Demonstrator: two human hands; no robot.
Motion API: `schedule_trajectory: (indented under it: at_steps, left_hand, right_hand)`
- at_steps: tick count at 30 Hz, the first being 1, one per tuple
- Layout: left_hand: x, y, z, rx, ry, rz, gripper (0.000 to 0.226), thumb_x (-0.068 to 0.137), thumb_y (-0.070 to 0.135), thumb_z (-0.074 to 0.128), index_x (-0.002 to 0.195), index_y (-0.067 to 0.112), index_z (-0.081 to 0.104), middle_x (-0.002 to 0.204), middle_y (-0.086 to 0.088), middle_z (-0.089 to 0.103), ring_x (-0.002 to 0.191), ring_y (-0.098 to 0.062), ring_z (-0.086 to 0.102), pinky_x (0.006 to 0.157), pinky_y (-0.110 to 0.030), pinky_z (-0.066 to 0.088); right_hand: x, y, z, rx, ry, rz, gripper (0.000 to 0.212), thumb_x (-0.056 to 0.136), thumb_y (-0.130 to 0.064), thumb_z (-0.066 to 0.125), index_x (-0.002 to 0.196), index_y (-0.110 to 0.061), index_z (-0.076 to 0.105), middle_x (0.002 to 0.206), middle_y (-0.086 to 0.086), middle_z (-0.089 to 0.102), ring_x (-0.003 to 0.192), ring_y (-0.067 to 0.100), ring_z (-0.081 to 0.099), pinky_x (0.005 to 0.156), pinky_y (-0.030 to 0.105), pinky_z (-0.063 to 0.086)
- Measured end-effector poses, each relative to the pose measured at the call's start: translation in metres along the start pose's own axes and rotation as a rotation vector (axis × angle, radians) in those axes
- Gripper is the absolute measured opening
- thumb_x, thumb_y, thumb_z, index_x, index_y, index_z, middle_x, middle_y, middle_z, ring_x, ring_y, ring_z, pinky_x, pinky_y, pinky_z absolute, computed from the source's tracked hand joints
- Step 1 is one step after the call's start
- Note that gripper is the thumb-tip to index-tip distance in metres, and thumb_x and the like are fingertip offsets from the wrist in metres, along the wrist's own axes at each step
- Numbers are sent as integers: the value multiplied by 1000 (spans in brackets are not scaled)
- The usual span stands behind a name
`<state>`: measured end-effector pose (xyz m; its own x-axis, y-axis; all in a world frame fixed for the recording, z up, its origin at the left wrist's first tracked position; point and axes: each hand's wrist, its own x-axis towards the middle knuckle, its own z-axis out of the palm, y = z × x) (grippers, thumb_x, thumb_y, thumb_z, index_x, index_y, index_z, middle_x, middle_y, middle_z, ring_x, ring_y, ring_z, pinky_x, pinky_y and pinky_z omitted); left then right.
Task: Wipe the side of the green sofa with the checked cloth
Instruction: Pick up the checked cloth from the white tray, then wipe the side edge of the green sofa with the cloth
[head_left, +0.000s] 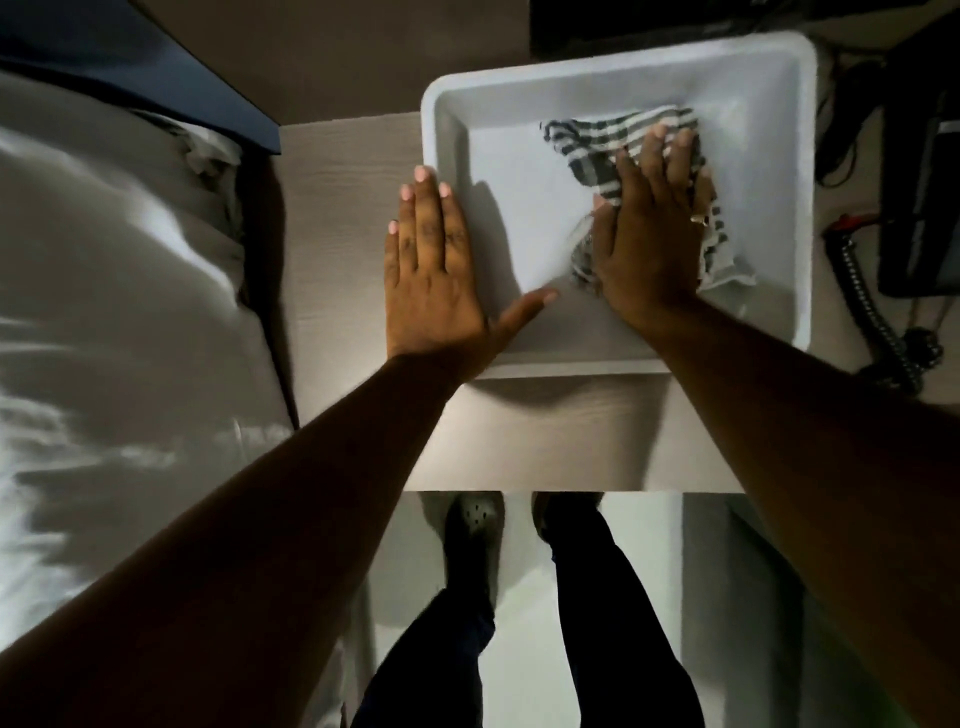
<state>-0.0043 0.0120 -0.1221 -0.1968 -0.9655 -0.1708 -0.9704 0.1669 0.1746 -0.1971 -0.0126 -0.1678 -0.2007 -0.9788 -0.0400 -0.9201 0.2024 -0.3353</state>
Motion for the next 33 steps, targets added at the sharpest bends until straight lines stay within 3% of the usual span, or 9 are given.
schedule_trajectory:
  at_steps: [2, 4, 6, 7, 11, 15, 24, 27, 33]
  left_hand:
    - [1, -1, 0, -10, -3, 4, 128, 80, 90, 38, 159, -4, 4, 169, -25, 0, 158, -40, 0, 126, -45, -4]
    - [-1, -1, 0, -5, -1, 27, 127, 80, 91, 34, 160, -4, 4, 169, -26, 0, 158, -40, 1, 127, -45, -3]
    - [-2, 0, -3, 2, 8, 62, 127, 79, 93, 23, 159, -4, 4, 169, -28, 1, 158, -42, 2, 127, -48, -1]
    - [-2, 0, -6, 8, 2, 69, 128, 78, 94, 16, 159, -3, 3, 168, -28, 1, 158, -42, 1, 128, -50, 0]
    - [-14, 11, -35, -43, -20, 152, 126, 76, 96, 12, 161, 2, -1, 169, -25, -5, 158, -40, -4, 128, -53, -2]
    - [-31, 51, -82, -67, -39, 305, 114, 83, 88, 20, 161, 7, 0, 170, -20, -7, 159, -36, -6, 129, -52, -2]
    - [-127, 203, -140, -180, -12, 800, 118, 84, 90, 15, 158, -2, 21, 165, -31, 16, 155, -47, 16, 124, -57, 20]
    - [-189, 261, -132, -161, -42, 989, 117, 84, 91, 18, 159, 1, 21, 166, -31, 14, 155, -47, 16, 125, -57, 19]
    - [-385, 369, -85, 53, -174, 1387, 114, 80, 87, 19, 162, 9, 10, 169, -27, 3, 158, -42, 5, 127, -55, 9]
  right_hand:
    - [1, -2, -7, 231, 31, 92, 48, 97, -26, 36, 139, -3, 42, 153, 25, 34, 144, 41, 29, 119, 48, 24]
    - [-3, -1, -25, 511, 121, 226, 44, 98, -28, 36, 128, 0, 52, 126, 21, 61, 117, 30, 56, 101, 29, 45]
    - [-15, -6, -51, 818, 231, 388, 31, 97, -26, 40, 106, -4, 60, 89, 2, 65, 84, 9, 60, 76, 18, 48]
    - [-19, -10, -63, 967, 268, 449, 26, 96, -26, 41, 102, -8, 60, 85, -3, 63, 81, 4, 59, 76, 20, 48]
    - [-58, -22, -129, 1407, 424, 571, 28, 100, -25, 44, 121, -9, 53, 122, 7, 61, 120, 24, 57, 107, 37, 44]
    - [-111, -24, -196, 1663, 610, 604, 32, 101, -27, 42, 124, -10, 53, 117, 6, 65, 111, 21, 62, 103, 38, 48]
    - [-325, 47, -312, 1859, 1326, 626, 36, 98, -30, 46, 119, -6, 63, 118, 12, 70, 120, 30, 62, 111, 49, 42]
    - [-428, 86, -327, 1794, 1574, 605, 38, 98, -30, 45, 121, -4, 62, 122, 14, 67, 123, 30, 59, 112, 48, 41]
    - [-664, 131, -322, 1394, 1882, 861, 50, 92, -39, 55, 126, -2, 57, 123, 12, 67, 116, 25, 64, 105, 44, 49]
